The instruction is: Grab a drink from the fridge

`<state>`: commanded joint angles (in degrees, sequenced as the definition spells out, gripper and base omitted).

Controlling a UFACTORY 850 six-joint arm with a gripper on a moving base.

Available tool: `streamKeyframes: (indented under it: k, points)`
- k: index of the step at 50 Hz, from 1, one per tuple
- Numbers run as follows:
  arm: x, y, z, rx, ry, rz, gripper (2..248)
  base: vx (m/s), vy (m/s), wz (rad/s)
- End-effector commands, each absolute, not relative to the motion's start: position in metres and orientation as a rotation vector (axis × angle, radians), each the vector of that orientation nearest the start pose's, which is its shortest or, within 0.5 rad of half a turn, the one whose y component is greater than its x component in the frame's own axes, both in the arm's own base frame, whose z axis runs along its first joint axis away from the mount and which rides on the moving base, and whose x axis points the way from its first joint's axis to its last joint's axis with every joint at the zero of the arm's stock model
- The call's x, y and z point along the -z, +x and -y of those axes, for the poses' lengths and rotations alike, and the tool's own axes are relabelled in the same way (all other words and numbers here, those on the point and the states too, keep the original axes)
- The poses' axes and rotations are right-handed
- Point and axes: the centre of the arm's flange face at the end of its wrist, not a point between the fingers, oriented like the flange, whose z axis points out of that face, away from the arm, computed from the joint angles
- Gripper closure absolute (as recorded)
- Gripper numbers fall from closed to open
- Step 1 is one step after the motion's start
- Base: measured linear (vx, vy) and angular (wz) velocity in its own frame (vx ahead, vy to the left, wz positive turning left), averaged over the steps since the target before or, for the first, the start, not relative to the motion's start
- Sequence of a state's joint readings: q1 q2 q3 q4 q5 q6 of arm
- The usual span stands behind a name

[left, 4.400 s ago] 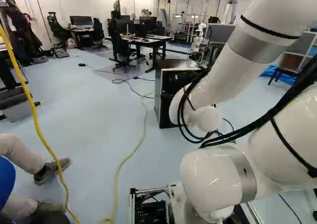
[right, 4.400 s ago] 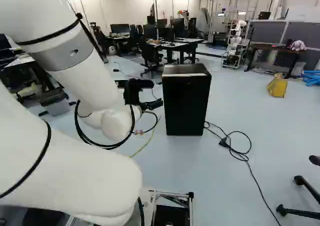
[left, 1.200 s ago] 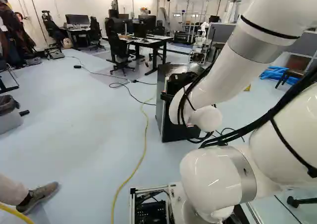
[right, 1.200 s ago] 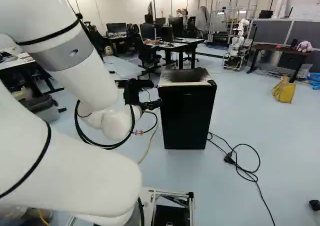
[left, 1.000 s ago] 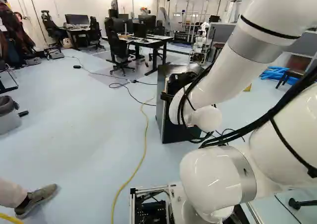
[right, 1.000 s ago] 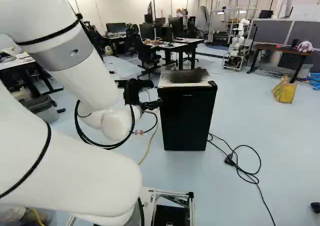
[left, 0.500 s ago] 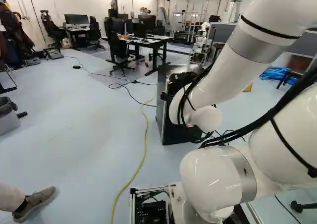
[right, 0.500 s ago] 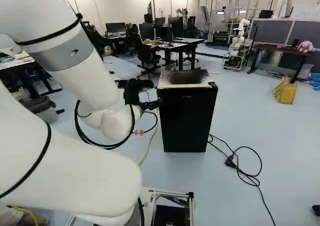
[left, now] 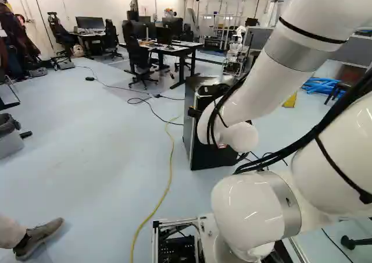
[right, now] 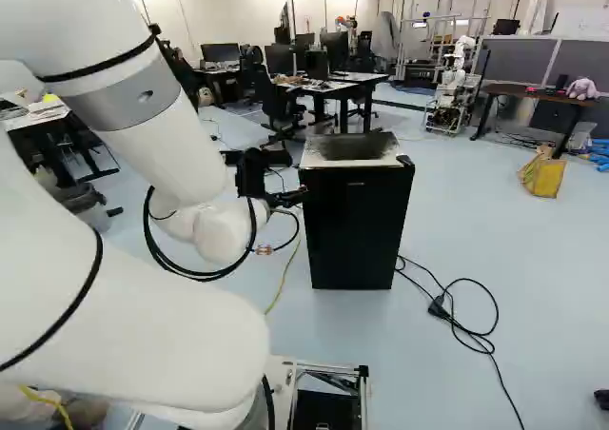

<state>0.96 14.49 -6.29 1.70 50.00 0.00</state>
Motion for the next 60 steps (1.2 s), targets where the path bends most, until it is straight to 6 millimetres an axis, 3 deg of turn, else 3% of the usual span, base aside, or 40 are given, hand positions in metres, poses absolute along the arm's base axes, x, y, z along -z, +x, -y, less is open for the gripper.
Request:
streamKeyframes:
  k: [21,60]
  points:
    - [-0.368,0.292,-0.008,1.808,-2.563,-0.092,3,0.000,0.000,0.000]
    - [-0.372,0.334,-0.032,1.792,-2.551,-0.195,3,0.000,0.000,0.000]
